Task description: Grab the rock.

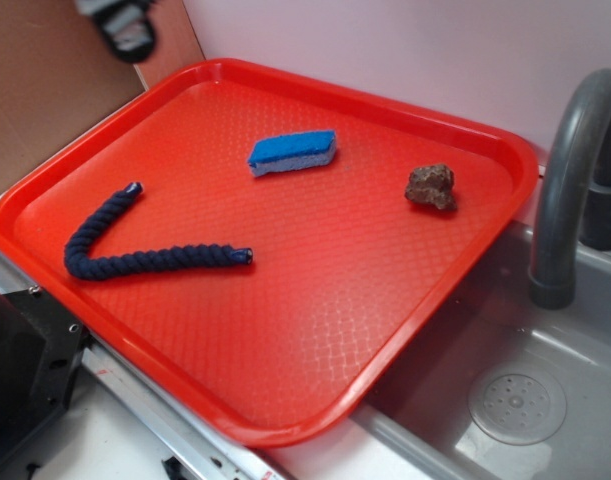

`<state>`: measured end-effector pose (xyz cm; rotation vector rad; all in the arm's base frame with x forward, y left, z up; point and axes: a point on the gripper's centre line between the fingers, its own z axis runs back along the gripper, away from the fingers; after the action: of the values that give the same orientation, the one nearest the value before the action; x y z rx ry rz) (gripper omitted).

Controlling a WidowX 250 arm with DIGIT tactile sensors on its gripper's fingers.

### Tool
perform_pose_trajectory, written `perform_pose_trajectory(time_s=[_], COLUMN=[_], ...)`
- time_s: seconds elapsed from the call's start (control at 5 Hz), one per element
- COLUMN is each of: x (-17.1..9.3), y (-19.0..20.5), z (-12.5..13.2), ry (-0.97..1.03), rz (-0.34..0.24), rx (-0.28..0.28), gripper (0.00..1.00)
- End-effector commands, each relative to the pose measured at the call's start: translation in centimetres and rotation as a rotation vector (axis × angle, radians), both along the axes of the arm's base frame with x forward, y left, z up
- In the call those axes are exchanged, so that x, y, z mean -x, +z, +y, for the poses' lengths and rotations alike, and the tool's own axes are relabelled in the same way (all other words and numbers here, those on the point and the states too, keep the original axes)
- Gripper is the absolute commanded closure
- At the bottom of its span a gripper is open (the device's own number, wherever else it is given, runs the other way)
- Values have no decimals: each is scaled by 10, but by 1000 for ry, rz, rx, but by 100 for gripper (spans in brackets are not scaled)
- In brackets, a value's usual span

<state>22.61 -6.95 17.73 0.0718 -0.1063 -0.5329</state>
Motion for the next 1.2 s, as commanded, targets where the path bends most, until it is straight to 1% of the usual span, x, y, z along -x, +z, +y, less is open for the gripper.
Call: perform_pose_trajectory(time_s=[0.0, 0.2, 0.4, 0.6, 0.8, 1.0], x=[-46, -64, -77, -86, -91, -93], y=[-26, -52, -76, -100, -117, -135], z=[-48, -57, -67, -74, -78, -91], ry=[-218, -254, -288, -302, -314, -331], rz=[-63, -39, -7, 35, 62, 81], rx=[-38, -59, -70, -59, -50, 2], gripper=[0, 0, 0, 0, 0, 0])
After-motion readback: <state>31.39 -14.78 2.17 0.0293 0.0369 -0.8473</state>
